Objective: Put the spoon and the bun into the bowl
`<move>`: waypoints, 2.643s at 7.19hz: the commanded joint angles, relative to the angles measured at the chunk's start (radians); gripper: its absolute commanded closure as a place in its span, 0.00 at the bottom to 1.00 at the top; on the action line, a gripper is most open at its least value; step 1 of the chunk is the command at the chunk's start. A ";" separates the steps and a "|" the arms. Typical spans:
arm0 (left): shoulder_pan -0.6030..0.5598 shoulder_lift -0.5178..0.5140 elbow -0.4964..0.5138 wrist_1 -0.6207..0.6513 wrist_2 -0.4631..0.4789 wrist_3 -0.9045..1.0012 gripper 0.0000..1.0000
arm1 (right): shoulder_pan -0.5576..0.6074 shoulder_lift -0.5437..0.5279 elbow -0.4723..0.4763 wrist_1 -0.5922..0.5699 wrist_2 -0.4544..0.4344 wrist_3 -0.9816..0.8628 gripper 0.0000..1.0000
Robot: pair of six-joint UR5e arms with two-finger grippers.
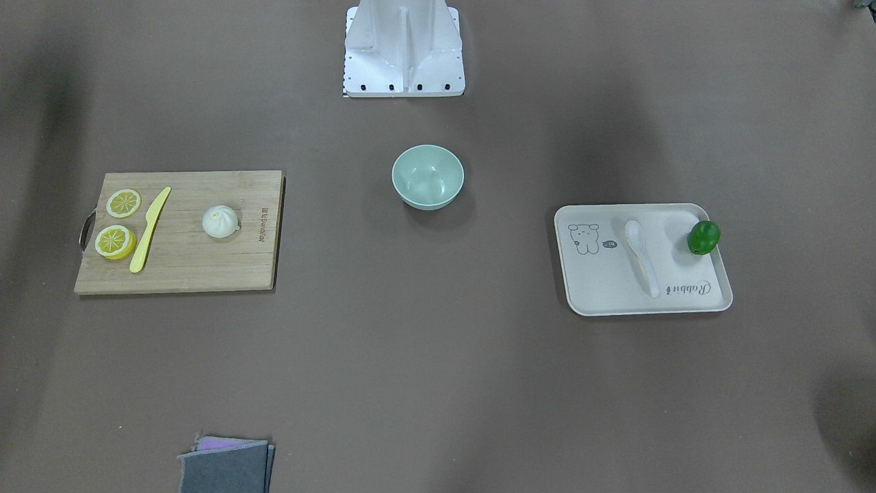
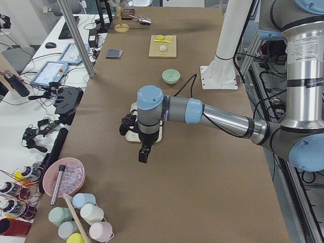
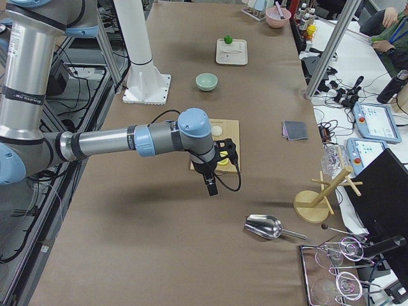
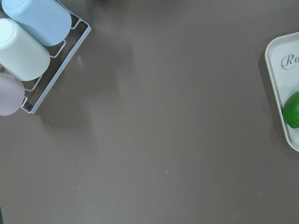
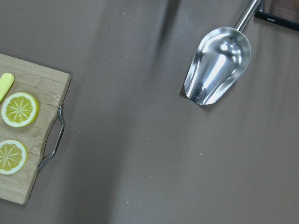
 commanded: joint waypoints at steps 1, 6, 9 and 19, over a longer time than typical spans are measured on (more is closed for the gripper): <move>0.000 -0.009 0.007 -0.129 -0.002 -0.002 0.02 | 0.000 0.055 0.007 0.007 0.001 0.015 0.00; 0.011 -0.024 0.139 -0.507 -0.099 -0.060 0.02 | -0.037 0.060 0.007 0.088 0.021 0.083 0.00; 0.196 -0.081 0.134 -0.526 -0.097 -0.431 0.02 | -0.284 0.121 0.015 0.195 0.003 0.588 0.00; 0.739 -0.305 0.386 -0.785 0.268 -1.190 0.34 | -0.716 0.233 0.030 0.228 -0.368 1.148 0.01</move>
